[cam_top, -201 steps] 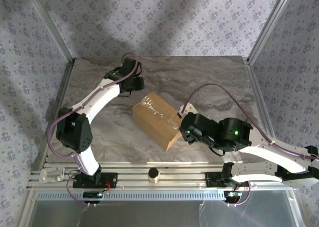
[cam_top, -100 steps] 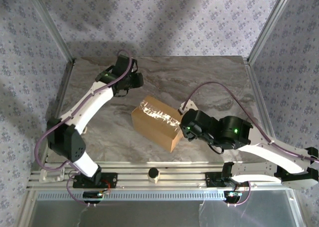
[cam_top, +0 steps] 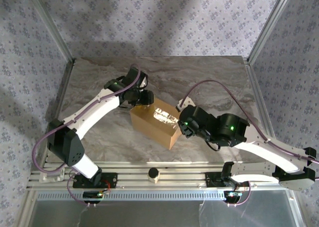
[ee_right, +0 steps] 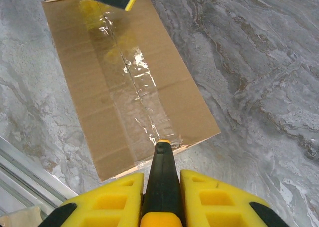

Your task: Unpack the express box

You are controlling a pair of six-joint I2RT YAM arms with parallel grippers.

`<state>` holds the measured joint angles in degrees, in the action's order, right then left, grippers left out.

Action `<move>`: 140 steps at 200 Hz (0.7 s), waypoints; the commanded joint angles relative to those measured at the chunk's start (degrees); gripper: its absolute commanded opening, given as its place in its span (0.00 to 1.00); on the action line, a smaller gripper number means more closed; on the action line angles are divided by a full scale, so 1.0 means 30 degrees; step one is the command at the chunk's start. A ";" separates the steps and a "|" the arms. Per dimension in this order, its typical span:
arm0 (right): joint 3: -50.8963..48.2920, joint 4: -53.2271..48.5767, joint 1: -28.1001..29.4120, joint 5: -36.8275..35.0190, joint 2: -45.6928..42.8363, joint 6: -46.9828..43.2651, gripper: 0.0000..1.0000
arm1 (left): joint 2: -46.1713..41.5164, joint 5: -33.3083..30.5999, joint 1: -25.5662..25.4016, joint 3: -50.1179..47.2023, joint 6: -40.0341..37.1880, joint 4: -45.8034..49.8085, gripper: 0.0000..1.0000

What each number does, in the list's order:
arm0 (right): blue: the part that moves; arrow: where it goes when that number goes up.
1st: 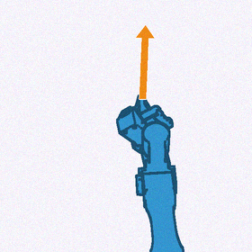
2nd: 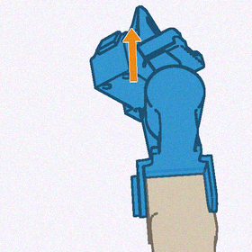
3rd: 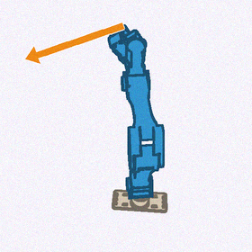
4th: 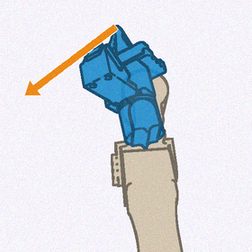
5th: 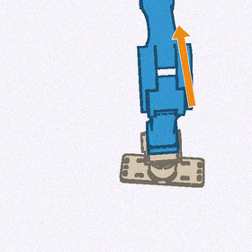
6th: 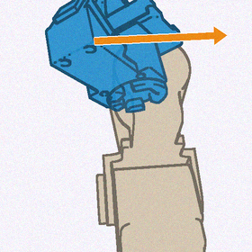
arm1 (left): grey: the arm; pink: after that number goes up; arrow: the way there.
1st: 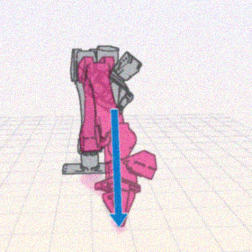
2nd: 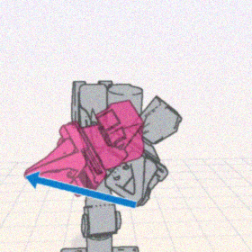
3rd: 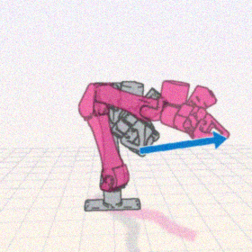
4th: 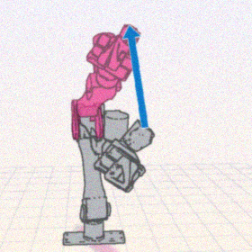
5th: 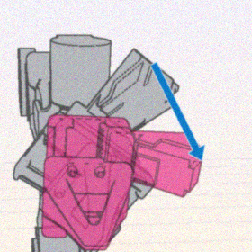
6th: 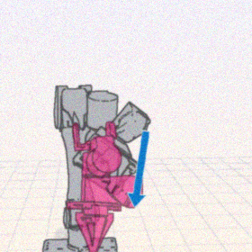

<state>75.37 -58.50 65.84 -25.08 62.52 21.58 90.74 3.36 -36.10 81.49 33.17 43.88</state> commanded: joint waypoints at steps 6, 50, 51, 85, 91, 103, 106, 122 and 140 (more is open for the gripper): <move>0.0186 -0.0581 -0.0170 -0.0074 -0.0068 -0.0370 0.00 | 0.0553 -0.0630 0.0018 -0.0123 0.0629 0.0518 0.50; 0.0276 -0.1395 -0.0077 -0.0246 -0.0616 -0.0034 0.00 | 0.1243 -0.3245 0.0142 -0.0581 0.0898 0.0683 0.49; 0.0261 -0.1421 -0.0085 -0.0235 -0.0621 -0.0026 0.00 | 0.1246 -0.3281 0.0140 -0.0587 0.0927 0.0660 0.49; 0.0323 -0.1866 -0.0027 -0.0571 -0.1053 0.0213 0.00 | 0.1201 -0.4295 0.0458 -0.0667 0.0759 0.0261 0.49; 0.0329 -0.1886 -0.0017 -0.0604 -0.1119 0.0246 0.00 | 0.1190 -0.4579 0.0447 -0.0629 0.0682 0.0208 0.49; 0.0334 -0.1904 -0.0008 -0.0632 -0.1182 0.0246 0.00 | 0.1189 -0.4977 0.0460 -0.0470 0.0470 0.0198 0.49; 0.0334 -0.1914 -0.0031 -0.0619 -0.1182 0.0247 0.00 | 0.1189 -0.5047 0.0449 -0.0431 0.0386 0.0198 0.49; 0.0336 -0.1890 -0.0014 -0.0661 -0.1181 0.0206 0.00 | 0.1103 -0.5313 0.0435 -0.0332 0.0169 0.0029 0.49; 0.0371 -0.1967 -0.0013 -0.0690 -0.1144 0.0217 0.00 | 0.0977 -0.5432 0.0447 -0.0301 -0.0103 -0.0137 0.49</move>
<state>75.37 -57.06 65.76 -25.12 60.14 21.63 91.70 -4.91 -36.40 81.34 35.03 42.24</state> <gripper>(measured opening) 0.220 0.491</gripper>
